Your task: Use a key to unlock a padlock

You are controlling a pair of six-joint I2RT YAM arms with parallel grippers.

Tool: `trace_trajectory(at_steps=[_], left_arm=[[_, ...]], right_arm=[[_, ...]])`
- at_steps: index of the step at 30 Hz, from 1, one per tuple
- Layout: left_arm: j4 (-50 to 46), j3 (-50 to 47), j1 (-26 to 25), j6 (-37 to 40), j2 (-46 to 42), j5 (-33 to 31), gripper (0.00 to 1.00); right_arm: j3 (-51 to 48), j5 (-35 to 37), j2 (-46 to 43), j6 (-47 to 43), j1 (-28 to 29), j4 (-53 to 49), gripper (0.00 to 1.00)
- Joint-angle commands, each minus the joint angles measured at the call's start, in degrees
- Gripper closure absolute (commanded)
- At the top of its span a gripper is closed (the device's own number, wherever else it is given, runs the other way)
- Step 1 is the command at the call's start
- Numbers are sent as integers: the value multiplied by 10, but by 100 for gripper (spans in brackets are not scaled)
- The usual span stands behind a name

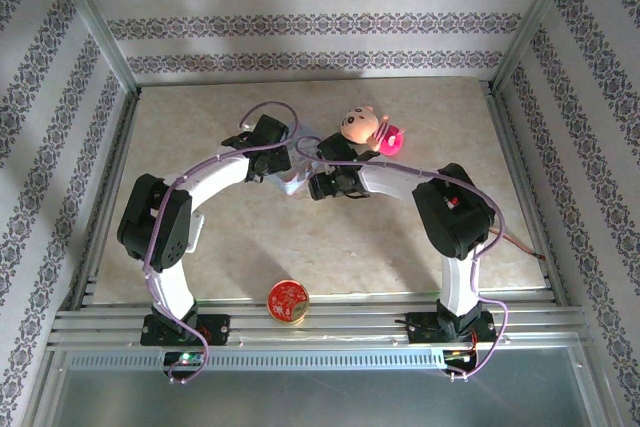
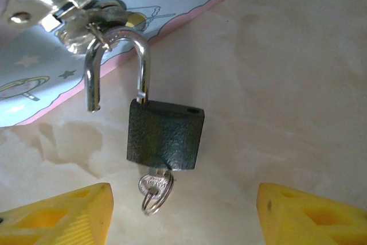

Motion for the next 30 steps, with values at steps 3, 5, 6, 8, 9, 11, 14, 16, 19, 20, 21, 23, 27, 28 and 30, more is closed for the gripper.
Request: trace_trajectory(at_steps=[3, 5, 6, 8, 9, 11, 14, 16, 19, 20, 21, 23, 27, 28, 30], left_arm=[[-42, -1, 14, 5, 24, -7, 1], [-42, -3, 13, 4, 24, -4, 1], [-42, -5, 13, 2, 23, -2, 1], [-41, -9, 14, 0, 23, -2, 1], [-40, -11, 13, -1, 23, 0, 1], [-37, -13, 14, -3, 23, 1, 1], [-38, -12, 14, -4, 24, 3, 1], [-38, -11, 13, -4, 25, 4, 1], [-37, -10, 13, -4, 25, 5, 1], [-37, -9, 13, -4, 26, 5, 1], [-38, -9, 13, -4, 26, 5, 1], [-39, -8, 13, -5, 26, 5, 1], [-41, -8, 13, -4, 25, 2, 1], [-42, -8, 13, -4, 26, 1, 1], [-43, -8, 13, -4, 26, -1, 1]], right_arm=[[25, 7, 17, -2, 8, 27, 33], [27, 0, 20, 1, 9, 34, 32], [28, -2, 21, 2, 10, 38, 32], [29, -4, 25, 8, 10, 41, 31], [31, -4, 29, 11, 10, 41, 31], [36, 1, 37, 16, 11, 38, 31], [42, 17, 48, 18, 13, 33, 31], [42, 21, 54, 15, 14, 32, 31], [47, 35, 62, 9, 17, 28, 33], [49, 39, 64, 8, 18, 24, 33], [51, 44, 66, 7, 19, 22, 35], [51, 47, 68, 7, 21, 21, 37], [49, 52, 70, 11, 25, 23, 47], [47, 53, 70, 13, 26, 24, 50], [45, 55, 70, 17, 29, 25, 56]])
